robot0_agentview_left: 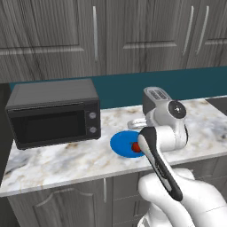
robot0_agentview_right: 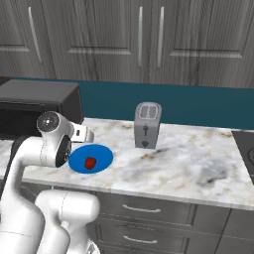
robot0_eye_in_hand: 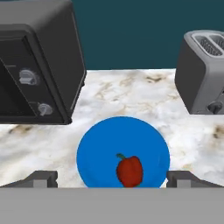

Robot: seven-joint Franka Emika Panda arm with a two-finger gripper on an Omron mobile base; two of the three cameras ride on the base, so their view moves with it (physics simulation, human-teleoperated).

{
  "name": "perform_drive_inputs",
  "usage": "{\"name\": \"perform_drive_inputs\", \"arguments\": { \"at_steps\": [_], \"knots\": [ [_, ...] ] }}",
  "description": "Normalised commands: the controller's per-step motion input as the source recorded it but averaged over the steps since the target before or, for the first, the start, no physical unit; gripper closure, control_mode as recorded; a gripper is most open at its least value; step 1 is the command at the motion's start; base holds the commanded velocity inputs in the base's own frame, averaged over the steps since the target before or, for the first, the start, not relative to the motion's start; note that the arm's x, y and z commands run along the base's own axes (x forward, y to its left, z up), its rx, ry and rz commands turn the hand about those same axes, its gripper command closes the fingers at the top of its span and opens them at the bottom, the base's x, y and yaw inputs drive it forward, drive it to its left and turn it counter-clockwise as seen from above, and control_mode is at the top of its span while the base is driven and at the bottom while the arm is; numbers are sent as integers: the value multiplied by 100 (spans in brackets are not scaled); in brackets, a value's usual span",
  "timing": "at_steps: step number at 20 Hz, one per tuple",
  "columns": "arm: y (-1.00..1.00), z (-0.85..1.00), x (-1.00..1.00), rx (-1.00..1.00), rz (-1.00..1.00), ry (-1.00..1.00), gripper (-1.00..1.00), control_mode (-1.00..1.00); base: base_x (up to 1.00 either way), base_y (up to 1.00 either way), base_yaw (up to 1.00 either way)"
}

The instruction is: Pick bell pepper from the fridge and place it on the plate on the counter.

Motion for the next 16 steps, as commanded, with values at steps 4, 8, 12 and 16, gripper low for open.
{"name": "perform_drive_inputs", "arguments": {
  "at_steps": [4, 8, 12, 16],
  "knots": [
    [18, 93, -92, 0, -5, 0, -100, -100, 0, 0, 0],
    [14, 83, -91, 0, -9, 0, -100, -100, 0, 0, 0],
    [0, 51, -100, 0, -4, 0, -100, -100, 0, 0, 0],
    [-4, 26, -100, 0, 0, 0, -100, -100, 0, 0, 0]
  ]
}}
